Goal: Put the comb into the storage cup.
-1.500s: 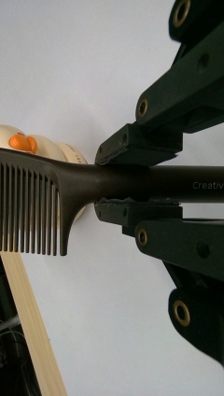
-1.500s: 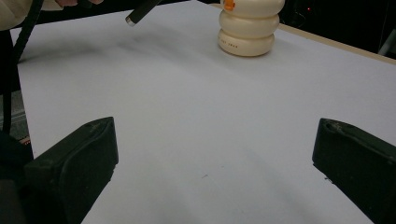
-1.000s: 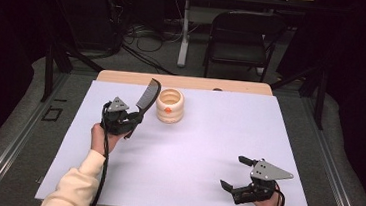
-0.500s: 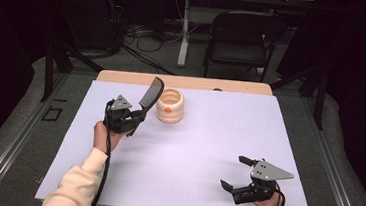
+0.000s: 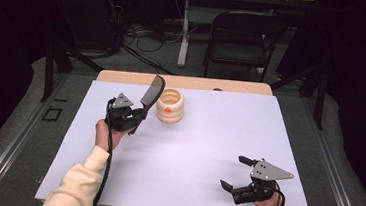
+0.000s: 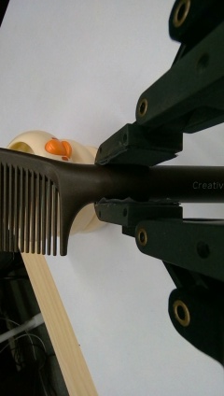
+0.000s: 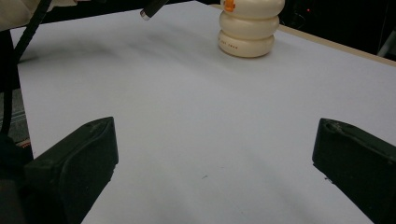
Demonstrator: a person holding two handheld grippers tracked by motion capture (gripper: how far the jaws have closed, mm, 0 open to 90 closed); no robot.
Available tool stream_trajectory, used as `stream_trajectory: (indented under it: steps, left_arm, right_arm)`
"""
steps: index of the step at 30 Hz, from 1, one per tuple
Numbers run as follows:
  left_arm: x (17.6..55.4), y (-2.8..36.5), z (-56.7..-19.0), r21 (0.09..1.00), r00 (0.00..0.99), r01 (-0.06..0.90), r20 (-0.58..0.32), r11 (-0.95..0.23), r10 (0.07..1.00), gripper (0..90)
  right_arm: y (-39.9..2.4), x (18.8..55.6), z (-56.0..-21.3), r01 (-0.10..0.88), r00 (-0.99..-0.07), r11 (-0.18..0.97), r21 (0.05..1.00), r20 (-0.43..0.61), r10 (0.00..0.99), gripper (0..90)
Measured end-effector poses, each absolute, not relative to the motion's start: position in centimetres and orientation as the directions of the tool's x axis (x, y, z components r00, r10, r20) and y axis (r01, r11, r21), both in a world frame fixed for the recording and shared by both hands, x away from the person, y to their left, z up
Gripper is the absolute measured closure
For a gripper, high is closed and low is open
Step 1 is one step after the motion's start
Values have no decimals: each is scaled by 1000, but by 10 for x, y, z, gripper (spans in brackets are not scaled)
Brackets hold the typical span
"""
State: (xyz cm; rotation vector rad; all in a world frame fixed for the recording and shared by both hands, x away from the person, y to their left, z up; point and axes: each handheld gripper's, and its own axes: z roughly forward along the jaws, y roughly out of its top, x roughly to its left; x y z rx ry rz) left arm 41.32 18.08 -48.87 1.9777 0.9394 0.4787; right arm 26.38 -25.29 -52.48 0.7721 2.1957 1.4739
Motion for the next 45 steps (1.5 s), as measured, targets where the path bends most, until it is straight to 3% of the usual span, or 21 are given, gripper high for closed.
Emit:
stream_trajectory:
  steps: [45]
  left_arm:
    - [435, 159, -474, 856, 646, 406, -21, -320, 763, 722]
  right_arm:
    - [-253, 265, -525, 231, -775, 299, 926, -10, 632, 0]
